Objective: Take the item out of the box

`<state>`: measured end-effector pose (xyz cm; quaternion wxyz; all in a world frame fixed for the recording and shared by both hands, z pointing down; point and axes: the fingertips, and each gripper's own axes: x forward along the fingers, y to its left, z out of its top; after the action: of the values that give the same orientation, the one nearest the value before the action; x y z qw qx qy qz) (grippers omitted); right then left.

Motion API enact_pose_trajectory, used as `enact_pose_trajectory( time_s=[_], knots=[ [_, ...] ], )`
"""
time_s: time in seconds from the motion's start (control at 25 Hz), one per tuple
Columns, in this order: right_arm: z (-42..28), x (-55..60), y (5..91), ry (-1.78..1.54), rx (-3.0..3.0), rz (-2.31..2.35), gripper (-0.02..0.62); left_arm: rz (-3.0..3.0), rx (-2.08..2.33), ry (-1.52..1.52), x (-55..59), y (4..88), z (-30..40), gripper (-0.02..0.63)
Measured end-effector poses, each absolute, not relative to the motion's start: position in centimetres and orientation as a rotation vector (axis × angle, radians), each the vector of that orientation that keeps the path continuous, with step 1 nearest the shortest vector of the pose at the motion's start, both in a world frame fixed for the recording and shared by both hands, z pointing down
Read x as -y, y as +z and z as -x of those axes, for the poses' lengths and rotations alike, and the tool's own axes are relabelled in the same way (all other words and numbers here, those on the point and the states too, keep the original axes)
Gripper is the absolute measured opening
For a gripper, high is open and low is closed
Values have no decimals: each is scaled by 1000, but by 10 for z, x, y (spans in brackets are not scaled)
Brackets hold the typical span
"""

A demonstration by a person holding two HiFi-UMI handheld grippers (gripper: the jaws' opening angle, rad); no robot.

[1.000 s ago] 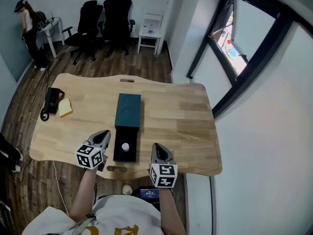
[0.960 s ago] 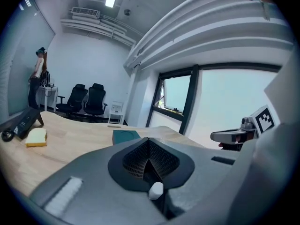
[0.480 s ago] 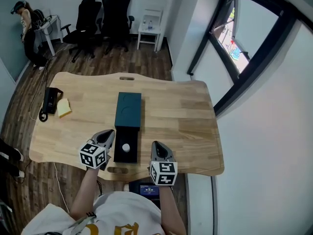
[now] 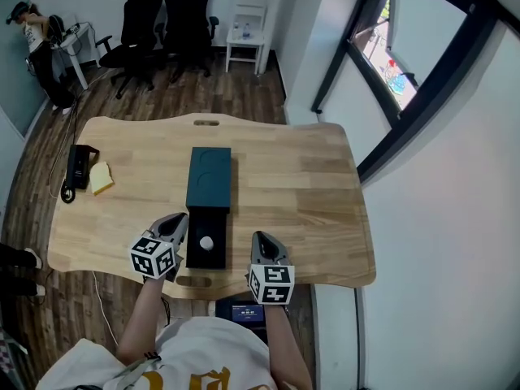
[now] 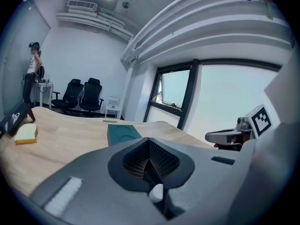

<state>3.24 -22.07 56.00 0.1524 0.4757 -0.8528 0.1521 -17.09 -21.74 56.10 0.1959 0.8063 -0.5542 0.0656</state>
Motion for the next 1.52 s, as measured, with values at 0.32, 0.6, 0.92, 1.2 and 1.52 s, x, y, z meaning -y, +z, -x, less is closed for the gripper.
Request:
enact_pose_trajectory(
  time_s=[0.32, 0.6, 0.92, 1.2, 1.52],
  knots=[
    [-29, 220, 584, 479, 2414, -1305, 6, -2242, 1508, 294, 214, 593, 161, 0],
    [-25, 212, 610, 529, 2383, -1255, 6, -2224, 1421, 405, 199, 630, 147, 0],
    [-18, 206, 633, 592, 2358, -1222, 6, -2256, 1279, 533, 191, 659, 128, 7],
    [-21, 205, 641, 601, 2338, -1208, 6, -2279, 1175, 629, 188, 676, 108, 169],
    [-23, 213, 650, 621, 2327, -1221, 6, -2288, 1104, 728, 192, 696, 100, 241]
  ],
)
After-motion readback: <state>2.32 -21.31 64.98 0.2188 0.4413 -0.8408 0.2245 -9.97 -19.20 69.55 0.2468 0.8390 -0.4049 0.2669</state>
